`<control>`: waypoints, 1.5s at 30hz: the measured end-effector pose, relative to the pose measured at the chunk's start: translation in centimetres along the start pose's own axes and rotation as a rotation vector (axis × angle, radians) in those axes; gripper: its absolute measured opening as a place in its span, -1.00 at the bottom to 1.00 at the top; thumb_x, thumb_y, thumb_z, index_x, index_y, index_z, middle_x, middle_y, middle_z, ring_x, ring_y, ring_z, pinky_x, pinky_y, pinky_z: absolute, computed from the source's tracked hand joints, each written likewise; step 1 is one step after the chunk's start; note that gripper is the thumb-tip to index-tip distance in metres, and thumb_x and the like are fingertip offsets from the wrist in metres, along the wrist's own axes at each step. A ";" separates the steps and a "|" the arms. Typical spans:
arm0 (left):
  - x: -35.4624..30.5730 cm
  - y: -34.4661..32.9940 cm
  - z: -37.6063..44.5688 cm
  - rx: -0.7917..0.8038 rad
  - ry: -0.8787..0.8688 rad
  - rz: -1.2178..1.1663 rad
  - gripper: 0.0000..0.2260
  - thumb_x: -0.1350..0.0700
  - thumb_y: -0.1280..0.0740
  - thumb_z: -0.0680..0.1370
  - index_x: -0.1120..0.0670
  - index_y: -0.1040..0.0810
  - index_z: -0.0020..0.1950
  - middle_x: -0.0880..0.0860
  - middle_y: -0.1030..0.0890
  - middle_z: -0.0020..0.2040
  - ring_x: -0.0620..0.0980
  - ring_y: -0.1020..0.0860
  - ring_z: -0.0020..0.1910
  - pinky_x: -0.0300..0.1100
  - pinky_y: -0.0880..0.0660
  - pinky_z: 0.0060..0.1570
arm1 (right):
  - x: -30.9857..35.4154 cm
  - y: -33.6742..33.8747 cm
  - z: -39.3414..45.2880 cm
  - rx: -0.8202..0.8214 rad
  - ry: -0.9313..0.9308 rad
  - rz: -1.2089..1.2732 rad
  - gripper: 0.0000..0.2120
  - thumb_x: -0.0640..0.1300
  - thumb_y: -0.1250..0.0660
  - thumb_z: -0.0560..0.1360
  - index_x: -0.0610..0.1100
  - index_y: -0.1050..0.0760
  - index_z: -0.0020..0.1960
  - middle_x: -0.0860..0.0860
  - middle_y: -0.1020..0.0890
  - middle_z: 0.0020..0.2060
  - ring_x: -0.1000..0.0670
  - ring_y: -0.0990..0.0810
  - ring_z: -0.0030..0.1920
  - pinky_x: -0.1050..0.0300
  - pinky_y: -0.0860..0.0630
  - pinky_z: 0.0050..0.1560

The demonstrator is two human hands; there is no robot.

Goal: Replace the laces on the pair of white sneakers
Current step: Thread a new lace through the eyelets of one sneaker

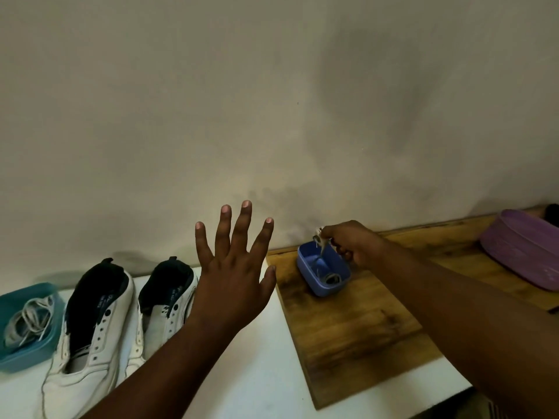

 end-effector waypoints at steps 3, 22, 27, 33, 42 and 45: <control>0.0 0.8 -0.1 0.001 0.002 -0.008 -0.34 -0.23 -0.16 0.59 -0.04 -0.16 0.66 0.17 0.07 0.68 0.26 0.12 0.65 0.45 0.01 0.48 | 1.3 1.0 -2.7 0.089 -0.027 0.094 -0.71 -0.06 -0.39 0.55 -0.10 -0.47 -0.31 0.04 -0.32 -0.50 0.08 -0.19 -0.51 0.18 -0.14 -0.46; 10.5 31.3 0.8 -0.270 0.313 -0.604 -0.44 -0.47 -0.06 0.49 -0.24 -0.55 0.32 -0.14 -0.22 0.59 -0.09 0.09 0.64 0.22 0.15 0.57 | 23.3 -2.0 -36.1 0.494 0.891 0.193 -0.87 -0.22 -0.31 0.62 -0.19 -0.63 -0.01 -0.10 -0.53 -0.17 0.03 -0.40 -0.26 0.15 -0.34 -0.24; 13.3 39.0 0.7 -0.234 0.151 -0.633 -0.53 -0.39 -0.16 0.52 -0.37 -0.40 0.41 -0.14 -0.29 0.57 -0.09 -0.22 0.56 0.26 -0.21 0.49 | 27.3 -2.8 -42.2 0.602 0.907 0.038 -0.87 -0.21 -0.24 0.65 -0.15 -0.57 0.04 -0.02 -0.66 -0.18 0.02 -0.50 -0.24 0.12 -0.38 -0.21; 14.8 43.9 2.0 -0.345 0.259 -0.713 -0.83 -0.27 -0.28 0.52 -0.24 -0.59 -0.06 -0.23 -0.64 0.09 -0.15 -0.58 0.14 0.10 -0.51 0.21 | 29.6 -4.0 -45.0 0.586 0.847 -0.003 -0.76 0.01 -0.24 0.70 -0.13 -0.54 0.19 -0.08 -0.66 -0.19 0.03 -0.49 -0.28 0.15 -0.39 -0.27; 16.1 45.1 1.8 -0.143 0.432 -0.479 -0.51 -0.19 -0.22 0.45 -0.22 -0.49 0.38 -0.16 -0.57 0.28 -0.03 -0.50 0.32 0.18 -0.36 0.38 | 32.3 -2.3 -45.5 0.238 1.048 -0.213 -0.91 -0.14 -0.49 0.55 -0.17 -0.66 -0.01 -0.07 -0.74 -0.20 0.08 -0.62 -0.27 0.15 -0.56 -0.22; 16.0 44.9 2.3 -0.078 0.377 -0.534 -0.48 -0.28 -0.19 0.42 -0.26 -0.48 0.38 -0.09 -0.48 0.43 -0.02 -0.42 0.42 0.20 -0.32 0.41 | 34.2 -2.5 -46.5 0.134 1.173 -0.294 -0.93 -0.09 -0.47 0.56 -0.06 -0.66 -0.08 0.00 -0.72 -0.22 0.08 -0.62 -0.25 0.09 -0.59 -0.18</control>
Point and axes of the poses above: each hand's wrist, its own z-axis towards the middle knuckle, its own y-axis out of the back of the hand, x = y × z, the point moved 4 cm from there along z, towards the middle knuckle
